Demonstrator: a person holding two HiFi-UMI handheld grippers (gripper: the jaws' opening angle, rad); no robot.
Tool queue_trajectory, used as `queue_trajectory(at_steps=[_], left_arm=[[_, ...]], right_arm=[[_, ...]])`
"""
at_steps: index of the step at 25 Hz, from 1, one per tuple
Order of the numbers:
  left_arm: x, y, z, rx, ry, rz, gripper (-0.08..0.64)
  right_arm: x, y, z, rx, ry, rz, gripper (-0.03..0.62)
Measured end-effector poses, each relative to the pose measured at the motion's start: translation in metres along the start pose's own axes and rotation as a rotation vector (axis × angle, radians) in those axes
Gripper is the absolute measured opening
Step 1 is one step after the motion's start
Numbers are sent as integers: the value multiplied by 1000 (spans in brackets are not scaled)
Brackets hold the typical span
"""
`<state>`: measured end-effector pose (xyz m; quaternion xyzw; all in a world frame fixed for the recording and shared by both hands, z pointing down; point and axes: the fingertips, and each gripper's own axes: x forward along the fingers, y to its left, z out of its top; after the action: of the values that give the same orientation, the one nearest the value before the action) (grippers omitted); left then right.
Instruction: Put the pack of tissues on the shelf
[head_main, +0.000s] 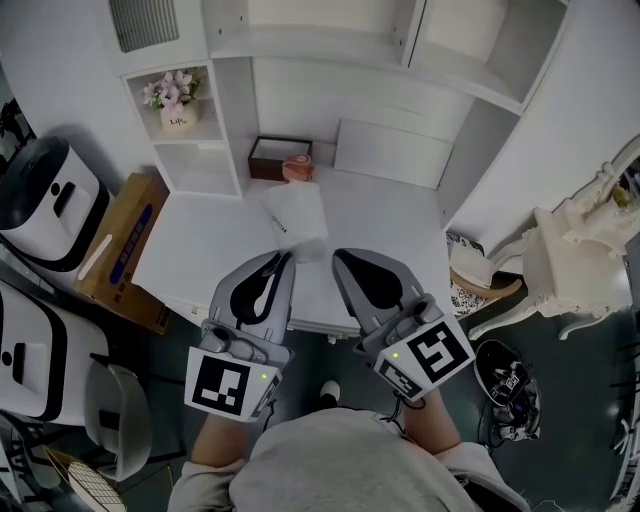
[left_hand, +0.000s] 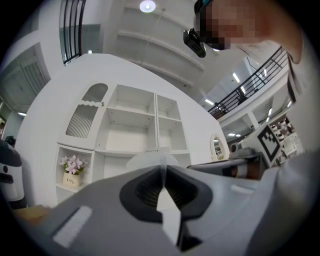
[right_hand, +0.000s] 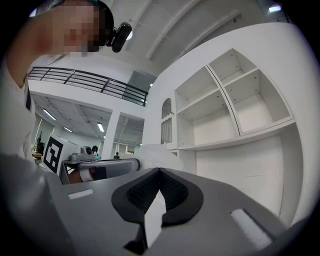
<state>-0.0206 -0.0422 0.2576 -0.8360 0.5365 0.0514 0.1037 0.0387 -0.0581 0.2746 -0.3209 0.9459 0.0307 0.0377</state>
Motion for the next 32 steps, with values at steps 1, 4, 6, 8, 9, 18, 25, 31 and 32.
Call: queue_trajectory(at_steps=[1, 4, 6, 8, 9, 18, 25, 31, 32], left_arm=[[5, 0, 0, 1, -1, 4, 5], [20, -2, -2, 5, -4, 14, 5], [28, -4, -3, 7, -7, 20, 5], [36, -7, -5, 8, -10, 26, 5], [39, -9, -5, 8, -11, 30, 5], [55, -13, -8, 23, -6, 56, 5], [63, -4, -11, 27, -5, 56, 5], [75, 14, -16, 18, 7, 26, 5], [77, 18, -16, 22, 1, 21, 5]], right_arm=[[1, -5, 0, 0, -1, 4, 2], [2, -21, 0, -1, -6, 13, 2], [2, -31, -1, -2, -9, 16, 2], [2, -40, -1, -2, -11, 22, 2], [2, -44, -2, -1, -12, 27, 2], [4, -60, -5, 14, -24, 64, 2], [14, -68, -7, 19, -24, 58, 2], [34, -75, -6, 22, -22, 29, 2], [39, -76, -6, 20, -21, 24, 2]])
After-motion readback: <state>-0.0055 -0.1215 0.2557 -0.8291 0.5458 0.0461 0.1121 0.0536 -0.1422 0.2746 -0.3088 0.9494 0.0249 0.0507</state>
